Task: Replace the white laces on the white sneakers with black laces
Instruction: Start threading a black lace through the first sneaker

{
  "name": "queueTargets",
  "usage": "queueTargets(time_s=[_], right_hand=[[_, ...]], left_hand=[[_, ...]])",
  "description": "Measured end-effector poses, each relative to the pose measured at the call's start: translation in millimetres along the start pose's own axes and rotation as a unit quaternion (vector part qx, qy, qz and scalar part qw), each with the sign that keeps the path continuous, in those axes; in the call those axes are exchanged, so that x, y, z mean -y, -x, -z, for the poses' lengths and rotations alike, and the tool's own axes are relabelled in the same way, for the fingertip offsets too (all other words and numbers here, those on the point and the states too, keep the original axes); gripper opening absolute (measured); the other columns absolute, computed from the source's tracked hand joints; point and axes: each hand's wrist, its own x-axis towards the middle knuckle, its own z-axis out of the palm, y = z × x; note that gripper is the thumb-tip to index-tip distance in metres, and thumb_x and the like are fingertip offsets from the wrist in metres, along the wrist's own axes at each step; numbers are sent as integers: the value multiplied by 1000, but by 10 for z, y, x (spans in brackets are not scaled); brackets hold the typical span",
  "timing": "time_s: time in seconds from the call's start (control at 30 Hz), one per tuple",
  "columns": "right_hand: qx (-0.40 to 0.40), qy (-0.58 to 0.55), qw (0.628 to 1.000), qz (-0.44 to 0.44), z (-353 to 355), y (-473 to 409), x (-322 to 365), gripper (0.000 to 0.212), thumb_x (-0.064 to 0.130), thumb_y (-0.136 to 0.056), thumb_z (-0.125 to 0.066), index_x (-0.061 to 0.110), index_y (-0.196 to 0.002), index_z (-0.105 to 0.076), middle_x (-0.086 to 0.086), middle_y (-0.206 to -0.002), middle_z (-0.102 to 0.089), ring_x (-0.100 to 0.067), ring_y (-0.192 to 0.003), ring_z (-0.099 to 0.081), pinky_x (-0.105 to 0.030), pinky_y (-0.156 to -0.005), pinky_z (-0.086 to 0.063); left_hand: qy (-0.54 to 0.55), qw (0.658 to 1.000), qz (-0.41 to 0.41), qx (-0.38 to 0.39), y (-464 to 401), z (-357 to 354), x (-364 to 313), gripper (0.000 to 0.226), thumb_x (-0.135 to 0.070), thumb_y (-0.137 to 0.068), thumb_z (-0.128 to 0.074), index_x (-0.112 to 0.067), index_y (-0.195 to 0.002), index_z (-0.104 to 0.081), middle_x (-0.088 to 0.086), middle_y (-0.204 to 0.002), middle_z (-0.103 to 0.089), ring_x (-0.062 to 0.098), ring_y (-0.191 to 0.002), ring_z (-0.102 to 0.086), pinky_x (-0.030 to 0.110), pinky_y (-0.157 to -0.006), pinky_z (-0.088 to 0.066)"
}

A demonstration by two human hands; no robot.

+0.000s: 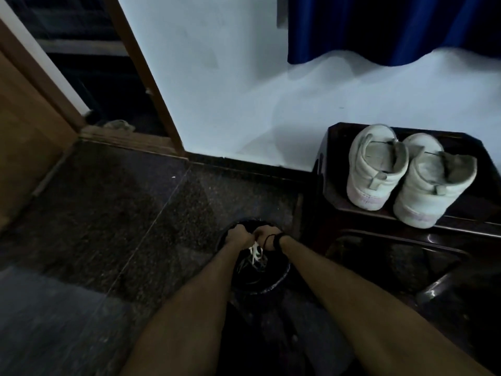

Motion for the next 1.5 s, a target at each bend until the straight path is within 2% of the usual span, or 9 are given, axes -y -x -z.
queueTargets(time_s=[0.23,0.47,0.77,0.9,1.03,1.13,1.23,1.37,1.5], right_hand=[[-129,-60,989,46,386,362,-115,29,15,-92,-50,14,-118,-63,-11,-121,-64,-30,-113,-57,-34,-93,-45],[-347,-115,925,107,1181,1247,-339,30,5,-81,-57,15,-107,-68,-3,-91,-73,-19,-89,-68,-27,-84,-51],[-490,-97,862,87,1905,2312,-909,29,9,-79,-56,20,-104,-67,3,-89,-70,-16,-79,-65,-32,-78,-54],[-562,-155,813,-4,2007,2652,-1366,23,15,-80,-54,21,-98,-68,-2,-96,-71,-22,-86,-65,-34,-77,-54],[-578,-221,775,-127,1952,2835,-1926,20,17,-79,-56,21,-95,-68,-4,-97,-71,-26,-93,-65,-28,-75,-49],[-548,-245,776,-196,1824,2866,-2276,28,14,-76,-58,20,-101,-69,-6,-105,-70,-27,-101,-63,-31,-84,-51],[-515,-220,799,-220,1688,2802,-2547,33,21,-81,-65,18,-114,-63,-10,-118,-60,-30,-108,-59,-33,-87,-48],[-512,-169,816,-210,1681,2638,-2711,39,32,-85,-64,18,-121,-55,-9,-124,-50,-31,-108,-56,-38,-82,-49],[-486,-137,828,-246,1797,2478,-2716,52,38,-85,-65,16,-128,-46,-9,-132,-38,-32,-119,-46,-44,-87,-49]], left_hand=[[36,990,-91,-99,89,143,-143,23,-28,-87,-64,-11,-101,-71,16,-108,-69,33,-106,-63,36,-86,-52],[117,942,-216,-230,653,324,-1043,28,-12,-86,-65,-12,-113,-69,11,-110,-71,27,-110,-63,27,-91,-43],[161,871,-372,-277,1434,257,-2187,22,-13,-84,-65,-19,-104,-66,5,-97,-63,25,-90,-64,35,-83,-53],[115,837,-448,-292,1713,52,-2602,16,-21,-82,-64,-22,-98,-65,-1,-98,-60,20,-89,-63,36,-78,-54],[33,781,-551,-291,1841,-199,-2926,18,-34,-75,-68,-24,-91,-65,-9,-91,-63,12,-87,-60,36,-80,-52],[-113,789,-557,-235,1848,-310,-3094,40,-59,-71,-68,-31,-99,-66,-10,-95,-67,13,-95,-60,37,-87,-48],[-259,786,-534,-174,1744,-475,-3184,55,-71,-77,-60,-28,-111,-60,-7,-116,-63,19,-117,-52,46,-106,-29],[-273,805,-479,-220,1667,-675,-3229,54,-64,-90,-46,-28,-129,-52,-7,-133,-55,18,-130,-43,49,-111,-8],[-267,822,-442,-242,1686,-743,-3315,55,-64,-89,-45,-29,-132,-49,-6,-136,-54,18,-132,-41,45,-106,-13]])
